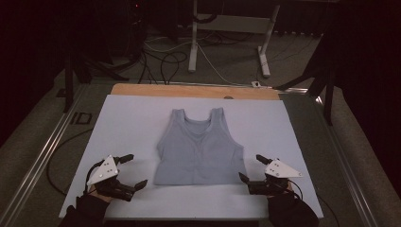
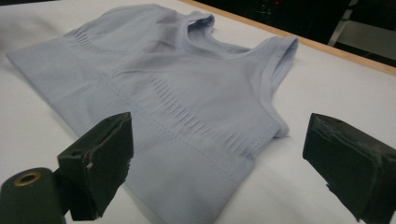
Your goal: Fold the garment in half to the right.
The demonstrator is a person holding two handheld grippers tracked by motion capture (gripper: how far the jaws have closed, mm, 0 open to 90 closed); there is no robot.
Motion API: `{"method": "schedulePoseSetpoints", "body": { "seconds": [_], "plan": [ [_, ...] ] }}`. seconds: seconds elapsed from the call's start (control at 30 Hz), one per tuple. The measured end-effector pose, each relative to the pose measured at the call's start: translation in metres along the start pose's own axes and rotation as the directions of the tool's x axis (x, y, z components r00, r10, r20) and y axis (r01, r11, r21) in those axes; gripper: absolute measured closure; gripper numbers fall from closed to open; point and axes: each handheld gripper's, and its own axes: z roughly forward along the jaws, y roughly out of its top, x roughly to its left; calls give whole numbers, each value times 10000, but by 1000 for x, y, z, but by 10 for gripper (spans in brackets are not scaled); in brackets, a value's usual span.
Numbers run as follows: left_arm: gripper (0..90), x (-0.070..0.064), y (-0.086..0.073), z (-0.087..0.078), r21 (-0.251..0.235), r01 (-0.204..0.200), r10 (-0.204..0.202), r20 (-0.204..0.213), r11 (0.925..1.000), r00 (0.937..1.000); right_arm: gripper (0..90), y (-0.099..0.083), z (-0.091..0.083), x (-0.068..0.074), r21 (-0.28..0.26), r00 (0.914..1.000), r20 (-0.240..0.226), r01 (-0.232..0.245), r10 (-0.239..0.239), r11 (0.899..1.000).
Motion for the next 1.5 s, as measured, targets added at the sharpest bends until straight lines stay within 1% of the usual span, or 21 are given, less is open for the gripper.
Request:
{"method": "schedulePoseSetpoints", "body": {
  "seconds": [0.03,0.1,0.27,0.33,0.4,0.43,0.53,0.63,0.77,0.83,0.9,1.07,1.1,1.13,1.23,1.27,1.3,1.33,1.4,1.43,1.5],
  "plan": [
    [0,0,0,0,11,28,-28,14,10000,10000,87,0,0,-1,45,9998,-150,-115,116,9999],
    [0,0,0,0,5,58,-58,25,10000,10000,88,-1,1,-1,86,9997,-228,-116,118,9999],
    [0,1,0,0,42,226,-226,65,9997,9997,87,-1,1,0,151,9997,-235,-73,77,9999],
    [0,1,0,1,64,157,-158,59,9999,9999,88,0,1,0,121,9997,-237,-37,40,9999],
    [0,1,1,1,32,213,-214,104,9998,9997,87,0,1,-1,89,9997,-221,-63,65,9999],
    [0,1,2,0,-28,224,-224,77,9997,9997,87,1,0,-1,-7,9995,-264,-193,193,9998],
    [0,1,3,1,6,304,-304,152,9995,9994,87,2,0,-1,6,9995,-275,-149,149,9999],
    [0,0,4,2,9,183,-184,199,9998,9996,88,4,1,-1,0,9993,-326,-156,155,9999],
    [0,2,4,6,1,414,-414,400,9991,9983,87,5,2,0,34,9993,-345,-161,162,9999],
    [0,0,5,7,189,210,-217,365,9996,9991,87,7,3,3,84,9992,-375,-102,105,9999],
    [0,-1,7,8,234,153,-162,403,9996,9991,87,9,2,4,36,9991,-413,-52,54,10000],
    [0,-2,15,6,413,151,-168,412,9990,9990,87,23,-2,3,-209,9993,-357,-156,149,9997],
    [0,-2,17,5,442,128,-147,416,9989,9990,88,31,-4,2,-321,9992,-361,-179,167,9993],
    [0,-2,19,5,437,172,-188,386,9989,9991,88,31,-4,2,-321,9992,-361,-179,167,9993],
    [0,-2,26,3,586,180,-202,371,9981,9991,88,46,-2,-2,-264,9993,-325,151,-159,9995],
    [0,-2,28,2,539,187,-207,369,9984,9991,88,46,-2,-2,-264,9993,-325,151,-159,9995],
    [0,-1,30,1,514,216,-235,368,9984,9990,88,54,0,-5,-354,9992,-366,131,-144,9993],
    [0,-1,32,0,525,220,-238,343,9984,9991,88,54,0,-5,-354,9992,-366,131,-144,9993],
    [0,0,38,-3,516,244,-264,380,9984,9989,88,68,4,-7,-505,9989,-402,235,-256,9984],
    [0,0,38,-3,516,244,-264,380,9984,9989,88,68,4,-7,-505,9989,-402,235,-256,9984],
    [0,1,44,-5,530,280,-304,455,9982,9985,88,83,9,-7,-642,9971,-502,546,-578,9964]
  ]
}}
